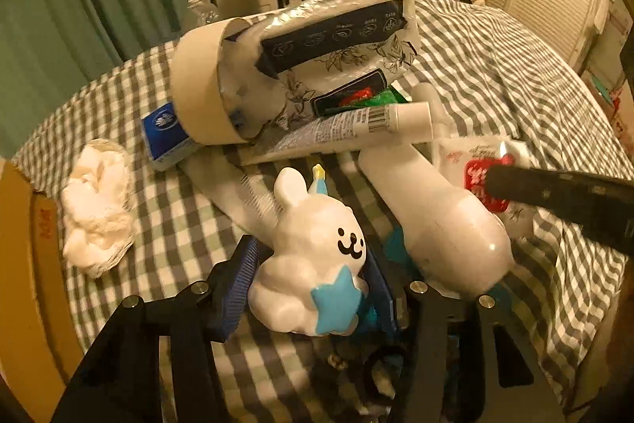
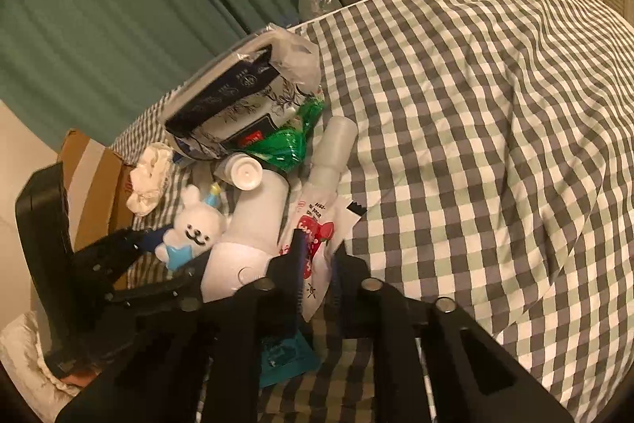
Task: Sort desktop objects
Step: 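Grasp the white bunny figure with the left gripper while the right gripper grasps the white tube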
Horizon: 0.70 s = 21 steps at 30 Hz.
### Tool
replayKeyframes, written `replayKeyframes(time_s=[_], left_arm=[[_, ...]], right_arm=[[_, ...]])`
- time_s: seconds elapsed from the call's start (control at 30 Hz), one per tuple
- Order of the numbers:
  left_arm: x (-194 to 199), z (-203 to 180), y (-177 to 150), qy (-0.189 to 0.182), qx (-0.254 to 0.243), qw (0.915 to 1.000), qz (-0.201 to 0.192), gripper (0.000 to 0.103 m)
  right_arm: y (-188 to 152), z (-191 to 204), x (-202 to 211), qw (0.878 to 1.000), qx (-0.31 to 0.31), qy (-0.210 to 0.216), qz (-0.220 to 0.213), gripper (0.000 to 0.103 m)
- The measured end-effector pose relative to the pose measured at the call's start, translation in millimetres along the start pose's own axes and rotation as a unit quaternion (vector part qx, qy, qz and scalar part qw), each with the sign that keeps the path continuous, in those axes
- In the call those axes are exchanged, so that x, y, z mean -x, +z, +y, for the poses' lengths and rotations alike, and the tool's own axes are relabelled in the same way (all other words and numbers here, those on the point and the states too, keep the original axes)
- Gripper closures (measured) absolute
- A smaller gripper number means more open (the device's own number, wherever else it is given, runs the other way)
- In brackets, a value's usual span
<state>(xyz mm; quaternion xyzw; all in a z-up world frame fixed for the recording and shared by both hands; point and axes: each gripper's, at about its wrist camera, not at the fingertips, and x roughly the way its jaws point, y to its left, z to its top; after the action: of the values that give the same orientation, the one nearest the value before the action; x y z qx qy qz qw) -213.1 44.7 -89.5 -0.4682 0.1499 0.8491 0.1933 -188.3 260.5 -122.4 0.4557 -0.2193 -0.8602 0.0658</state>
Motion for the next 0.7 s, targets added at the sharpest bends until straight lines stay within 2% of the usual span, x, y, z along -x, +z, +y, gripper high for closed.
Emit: replayKeyframes(time_s=[0.07, 0.3, 0.33, 0.47, 0.6, 0.7], left_arm=[[12, 0, -5, 0.01, 0.004, 0.9999, -0.006, 0.048], [62, 8, -19, -0.003, 0.044, 0.9985, -0.031, 0.049], [74, 10, -25, -0.006, 0.047, 0.9981, -0.039, 0.052], [101, 23, -39, -0.017, 0.06, 0.9962, -0.06, 0.052], [127, 28, -53, -0.053, 0.062, 0.9922, -0.094, 0.052], [141, 27, -63, -0.057, 0.061, 0.9909, -0.105, 0.052]], right_arm=[[-1, -8, 13, 1.0, -0.014, 0.001, -0.011, 0.095], [-8, -26, 51, 0.998, -0.045, 0.007, -0.043, 0.097], [-9, -24, 58, 0.998, -0.041, 0.007, -0.05, 0.098], [-21, -1, 74, 0.998, -0.004, -0.003, -0.061, 0.099], [-38, 23, 86, 0.998, 0.021, -0.018, -0.058, 0.099], [-48, 45, 93, 0.997, 0.044, -0.029, -0.059, 0.099]])
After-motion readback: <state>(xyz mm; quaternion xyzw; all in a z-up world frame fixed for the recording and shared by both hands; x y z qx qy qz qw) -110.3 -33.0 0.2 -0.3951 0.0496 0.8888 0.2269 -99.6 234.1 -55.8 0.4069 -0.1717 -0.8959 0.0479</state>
